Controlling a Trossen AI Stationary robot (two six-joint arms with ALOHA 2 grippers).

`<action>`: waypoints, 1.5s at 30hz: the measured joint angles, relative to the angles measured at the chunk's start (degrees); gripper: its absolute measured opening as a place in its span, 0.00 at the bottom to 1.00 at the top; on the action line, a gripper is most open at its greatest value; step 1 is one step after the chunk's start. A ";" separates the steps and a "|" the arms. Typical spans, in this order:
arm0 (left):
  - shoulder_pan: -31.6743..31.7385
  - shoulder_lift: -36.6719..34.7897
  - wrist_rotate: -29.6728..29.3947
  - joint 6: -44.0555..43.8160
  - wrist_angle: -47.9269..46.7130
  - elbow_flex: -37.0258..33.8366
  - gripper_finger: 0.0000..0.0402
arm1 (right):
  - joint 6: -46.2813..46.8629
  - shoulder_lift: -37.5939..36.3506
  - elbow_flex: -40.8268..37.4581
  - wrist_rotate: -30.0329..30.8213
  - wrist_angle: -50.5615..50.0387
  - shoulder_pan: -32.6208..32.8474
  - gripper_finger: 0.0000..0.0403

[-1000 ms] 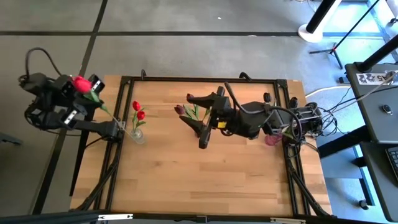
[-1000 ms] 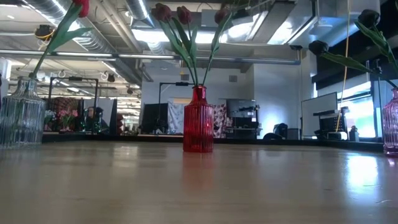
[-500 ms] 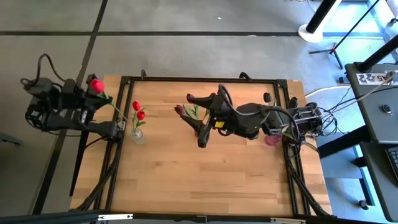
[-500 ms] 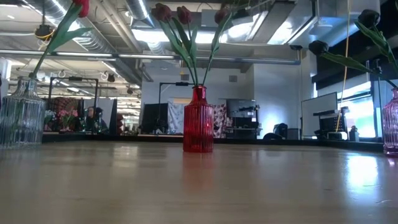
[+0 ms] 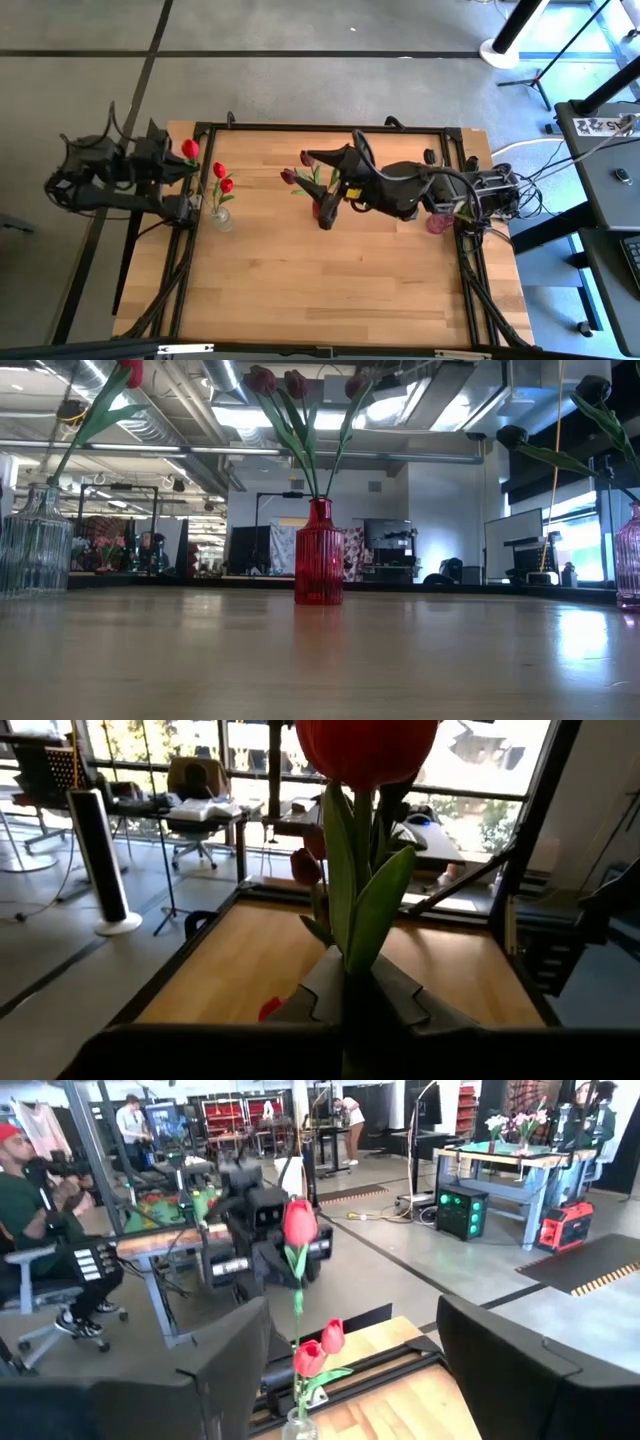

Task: Sort flowers into vase by color
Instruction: Put the red tulip into the white vase

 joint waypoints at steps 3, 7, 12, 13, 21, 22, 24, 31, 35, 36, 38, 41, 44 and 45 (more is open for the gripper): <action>0.00 -2.10 0.16 -0.08 3.27 -4.31 0.03 | 0.95 -0.23 0.00 0.17 0.15 0.00 0.71; 0.00 -6.29 0.20 -0.19 7.80 -8.49 0.03 | 3.16 -0.23 0.02 0.16 -0.04 0.00 0.71; 0.00 -11.51 0.27 -1.88 8.21 -10.83 0.03 | 5.65 -0.23 0.01 0.16 -0.90 0.00 0.71; 0.00 -12.59 0.27 -2.18 8.20 -11.23 0.03 | 6.19 -0.23 0.00 0.17 -1.01 0.00 0.71; 0.00 -16.78 1.51 -11.01 7.42 -15.04 0.03 | 7.23 -0.23 0.01 0.17 -1.03 0.00 0.71; 0.00 -17.01 1.49 -11.84 7.15 -15.50 0.03 | 7.23 -0.23 0.00 0.17 -1.02 0.00 0.71; 0.00 -17.09 1.47 -12.69 6.85 -16.10 0.03 | 7.76 -0.23 0.01 0.13 -1.03 0.00 0.71; 0.00 -17.09 4.17 -13.97 5.69 -16.46 0.03 | 8.28 -0.23 0.01 -0.85 -1.46 0.02 0.71; 0.00 -17.09 4.49 -16.41 0.89 -16.44 0.05 | 8.28 -0.21 0.00 -3.52 -1.44 0.02 0.71; 0.00 -17.09 4.61 -17.05 -0.16 -16.44 0.07 | 8.28 -0.21 0.01 -3.51 -1.47 0.02 0.71; -0.01 -17.09 6.16 -18.27 -1.33 -16.44 0.10 | 8.11 -0.21 0.01 -3.52 -1.46 0.02 0.71; 0.00 -17.09 9.05 -19.24 -1.14 -16.44 0.18 | 8.08 -0.21 0.01 -3.52 -1.46 0.02 0.71; 0.00 -17.09 11.79 -20.11 -1.14 -16.44 0.25 | 7.87 -0.21 0.02 -3.52 -1.53 0.02 0.71; -0.01 -17.09 13.39 -20.22 -1.14 -16.44 0.27 | 7.87 -0.21 0.00 -3.52 -1.67 0.02 0.71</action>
